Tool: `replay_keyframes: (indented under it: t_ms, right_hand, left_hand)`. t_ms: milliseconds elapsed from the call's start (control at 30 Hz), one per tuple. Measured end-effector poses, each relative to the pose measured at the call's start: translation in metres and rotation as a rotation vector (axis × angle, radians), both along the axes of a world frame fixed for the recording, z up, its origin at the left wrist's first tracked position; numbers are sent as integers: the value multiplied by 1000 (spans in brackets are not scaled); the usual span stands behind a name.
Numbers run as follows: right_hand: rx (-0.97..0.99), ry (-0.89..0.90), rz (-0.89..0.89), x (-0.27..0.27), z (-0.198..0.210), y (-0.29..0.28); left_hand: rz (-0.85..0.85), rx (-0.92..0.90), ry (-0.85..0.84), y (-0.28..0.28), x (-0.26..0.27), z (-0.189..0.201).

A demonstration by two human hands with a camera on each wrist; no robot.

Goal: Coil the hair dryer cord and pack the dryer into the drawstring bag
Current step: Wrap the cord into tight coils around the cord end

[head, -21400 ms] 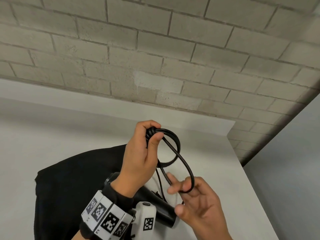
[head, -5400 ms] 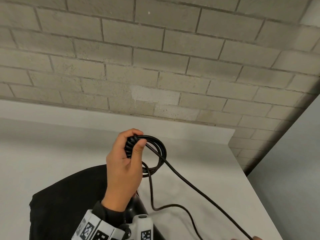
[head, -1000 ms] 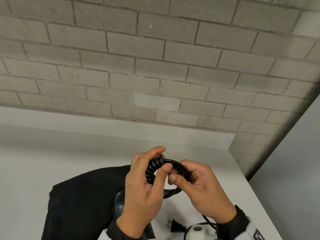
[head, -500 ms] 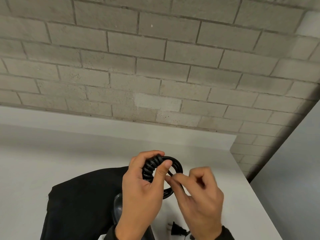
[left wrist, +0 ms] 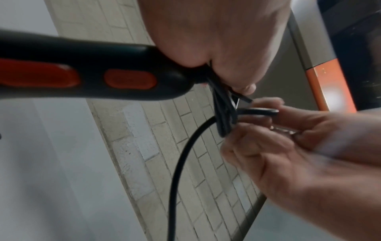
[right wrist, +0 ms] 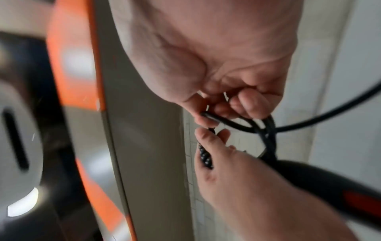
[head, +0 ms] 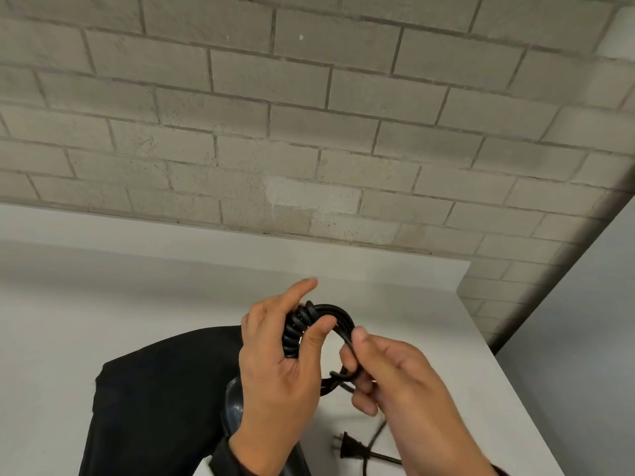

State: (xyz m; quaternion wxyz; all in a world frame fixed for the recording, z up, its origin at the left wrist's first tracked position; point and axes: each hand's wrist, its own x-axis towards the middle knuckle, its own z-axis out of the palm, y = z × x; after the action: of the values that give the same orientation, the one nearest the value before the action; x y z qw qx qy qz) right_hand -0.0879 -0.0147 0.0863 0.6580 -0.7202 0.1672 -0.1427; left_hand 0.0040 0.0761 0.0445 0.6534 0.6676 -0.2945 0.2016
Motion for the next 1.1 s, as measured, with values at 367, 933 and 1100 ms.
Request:
replay_keyframes:
  t_ms: [367, 933, 1100]
  right_hand:
    - [-290, -212, -44, -13, -25, 18]
    - [549, -434, 332, -44, -79, -30]
    - [708, -383, 251, -64, -88, -40]
  left_hand:
    - [66, -45, -10, 2, 7, 0]
    - [22, -26, 45, -5, 6, 0]
    - [-12, -38, 62, -7, 7, -1]
